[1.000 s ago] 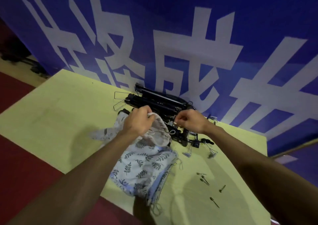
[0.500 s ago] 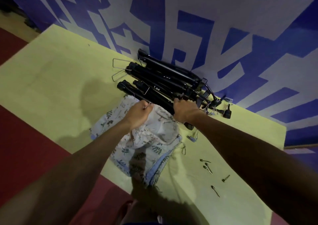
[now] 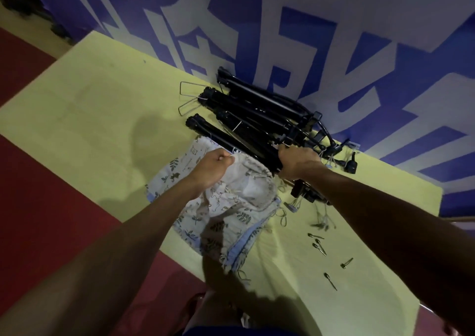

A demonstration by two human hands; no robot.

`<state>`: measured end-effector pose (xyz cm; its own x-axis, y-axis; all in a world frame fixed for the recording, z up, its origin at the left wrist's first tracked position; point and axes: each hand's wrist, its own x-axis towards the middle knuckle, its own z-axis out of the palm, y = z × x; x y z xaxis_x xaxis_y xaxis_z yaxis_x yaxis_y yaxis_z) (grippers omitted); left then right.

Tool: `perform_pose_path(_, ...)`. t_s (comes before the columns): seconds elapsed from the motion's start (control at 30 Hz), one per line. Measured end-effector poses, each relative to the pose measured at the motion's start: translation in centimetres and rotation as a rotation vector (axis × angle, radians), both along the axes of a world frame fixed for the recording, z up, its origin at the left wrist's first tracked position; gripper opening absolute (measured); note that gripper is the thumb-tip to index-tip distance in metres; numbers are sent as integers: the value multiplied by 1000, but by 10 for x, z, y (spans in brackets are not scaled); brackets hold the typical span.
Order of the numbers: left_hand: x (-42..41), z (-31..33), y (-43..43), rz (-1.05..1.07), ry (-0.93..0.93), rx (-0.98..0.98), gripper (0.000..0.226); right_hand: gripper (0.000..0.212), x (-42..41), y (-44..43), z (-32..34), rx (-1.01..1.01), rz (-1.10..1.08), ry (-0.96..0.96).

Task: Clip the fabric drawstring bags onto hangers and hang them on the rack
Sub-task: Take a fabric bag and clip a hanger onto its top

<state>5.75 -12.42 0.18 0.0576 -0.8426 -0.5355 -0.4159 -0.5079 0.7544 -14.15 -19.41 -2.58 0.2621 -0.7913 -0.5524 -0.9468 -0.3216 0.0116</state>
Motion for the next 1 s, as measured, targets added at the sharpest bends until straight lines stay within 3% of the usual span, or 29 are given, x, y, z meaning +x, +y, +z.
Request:
perform_pose_path(0.2,-10,9,7,16,0,-7,16,63,-29,14,46,99,-184,-298)
perform_pose_path(0.3,-16,15,8,39,-5,1,14,49,-45,25,65,63,-312,-499)
perform_pose_path(0.4,-27,24,10,99,6,-20,16,38,-72,42,75,24,-341,-579)
perform_pose_path(0.63,-23,7,11,354,70,-33,10,33,-125,80,78,114,-364,-516)
perform_pose_path(0.77,-30,29,24,443,152,-77,11,33,-145,94,71,194,-416,-447)
perform_pose_path(1.0,-45,48,30,136,60,-206,25,36,-146,96,57,303,-387,-414)
